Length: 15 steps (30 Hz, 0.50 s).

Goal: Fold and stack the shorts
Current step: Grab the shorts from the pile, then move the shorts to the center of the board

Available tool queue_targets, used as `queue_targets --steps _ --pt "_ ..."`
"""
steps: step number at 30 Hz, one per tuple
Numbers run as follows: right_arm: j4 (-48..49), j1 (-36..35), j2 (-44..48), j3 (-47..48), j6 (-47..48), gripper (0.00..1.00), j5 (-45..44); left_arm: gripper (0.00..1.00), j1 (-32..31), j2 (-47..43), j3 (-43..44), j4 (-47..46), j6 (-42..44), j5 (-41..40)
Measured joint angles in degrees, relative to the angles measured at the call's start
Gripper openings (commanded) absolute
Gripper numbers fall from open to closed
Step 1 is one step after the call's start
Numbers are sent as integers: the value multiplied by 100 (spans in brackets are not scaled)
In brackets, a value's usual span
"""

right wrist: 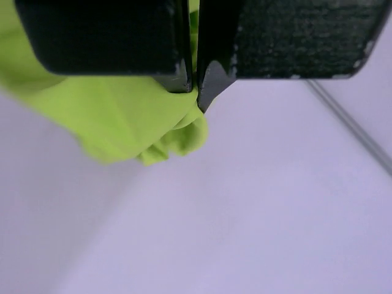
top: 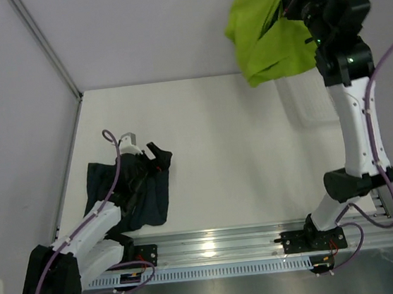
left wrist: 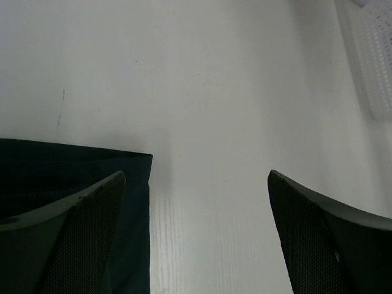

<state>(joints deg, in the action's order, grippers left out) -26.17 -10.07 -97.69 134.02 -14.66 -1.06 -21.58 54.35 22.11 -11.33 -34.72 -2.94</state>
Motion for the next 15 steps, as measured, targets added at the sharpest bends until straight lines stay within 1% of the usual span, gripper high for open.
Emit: queue_targets --steps 3,5,6,7,10,12,13,14,15 --pt "94 -13 691 -17 -85 0 374 99 -4 496 365 -20 0 -7" --pt "181 70 953 -166 -258 0 605 99 -4 610 553 -28 0 -9" --pt "302 76 1082 -389 -356 0 708 99 -4 603 599 -61 2 -11" --pt "409 63 1217 -699 -428 0 804 99 -4 568 623 -85 2 -17" --pt "911 -76 1558 -2103 -706 0 1080 99 -4 363 629 -92 4 -76" --pt "1054 -131 1563 -2824 -909 0 1213 99 -4 140 629 -57 7 -162" --pt "1113 -151 1447 -3150 -992 6 1255 99 -4 39 629 -31 7 -197" --pt "1102 -179 1303 -3397 -1064 22 1252 99 -4 -92 629 0 7 -254" --pt "1032 -238 1058 -3665 -1154 76 1244 99 -4 -203 629 15 7 -299"
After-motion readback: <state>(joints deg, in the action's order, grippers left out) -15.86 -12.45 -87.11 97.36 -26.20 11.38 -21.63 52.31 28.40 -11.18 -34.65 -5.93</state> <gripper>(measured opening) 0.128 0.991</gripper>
